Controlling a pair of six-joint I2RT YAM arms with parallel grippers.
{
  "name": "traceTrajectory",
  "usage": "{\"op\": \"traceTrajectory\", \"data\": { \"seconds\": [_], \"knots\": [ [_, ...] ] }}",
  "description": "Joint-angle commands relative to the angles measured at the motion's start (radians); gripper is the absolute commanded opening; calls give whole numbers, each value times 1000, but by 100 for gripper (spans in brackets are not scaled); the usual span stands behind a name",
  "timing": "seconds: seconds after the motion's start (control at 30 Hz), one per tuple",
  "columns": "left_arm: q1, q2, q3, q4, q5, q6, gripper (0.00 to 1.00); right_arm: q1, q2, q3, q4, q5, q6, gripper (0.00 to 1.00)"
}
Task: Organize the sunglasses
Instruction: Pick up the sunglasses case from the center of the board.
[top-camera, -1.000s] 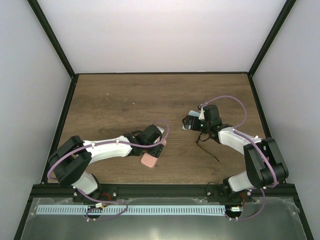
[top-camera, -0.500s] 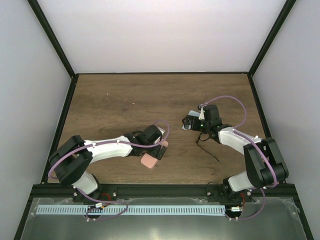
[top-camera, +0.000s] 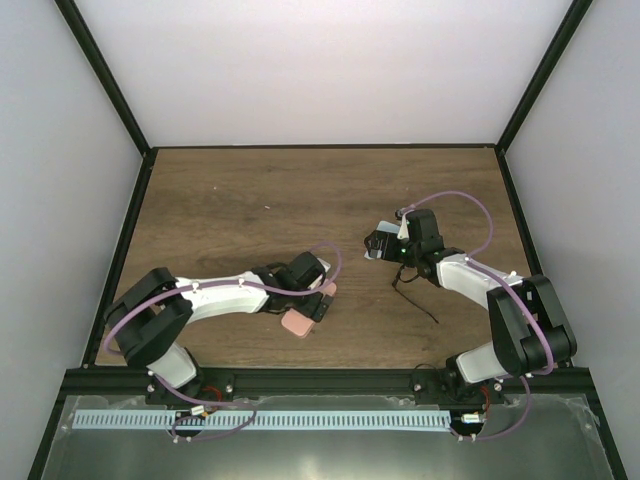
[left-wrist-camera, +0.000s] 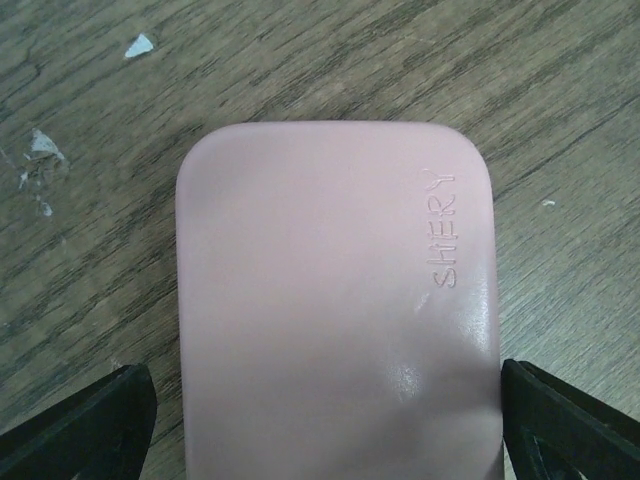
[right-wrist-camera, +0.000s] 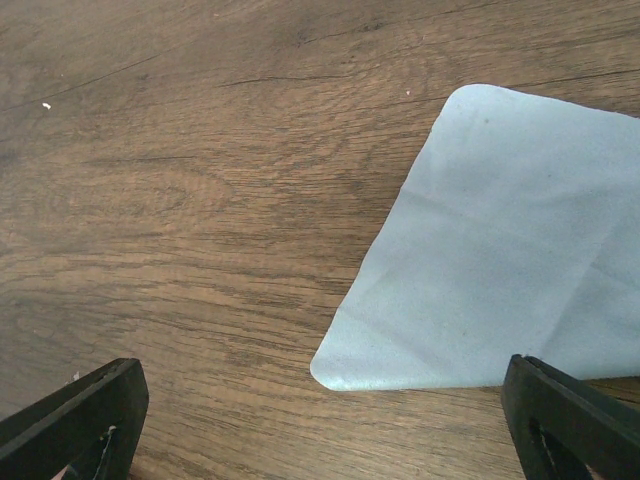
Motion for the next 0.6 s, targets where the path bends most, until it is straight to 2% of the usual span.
{"op": "traceTrajectory", "data": {
  "seconds": [0.0, 0.27, 0.43, 0.57],
  "knots": [
    [-5, 0, 12, -3, -3, 11, 92, 2, 13, 31, -31, -8, -5, 100],
    [-5, -2, 11, 0, 5, 12, 72, 3, 18, 32, -30, -14, -5, 100],
    [-6, -27, 4, 17, -14, -7, 70, 5, 23, 31, -21, -29, -4, 100],
    [-3, -78, -3, 94, 31, -27, 70, 10, 18, 18, 14, -90, 7, 100]
  ]
}}
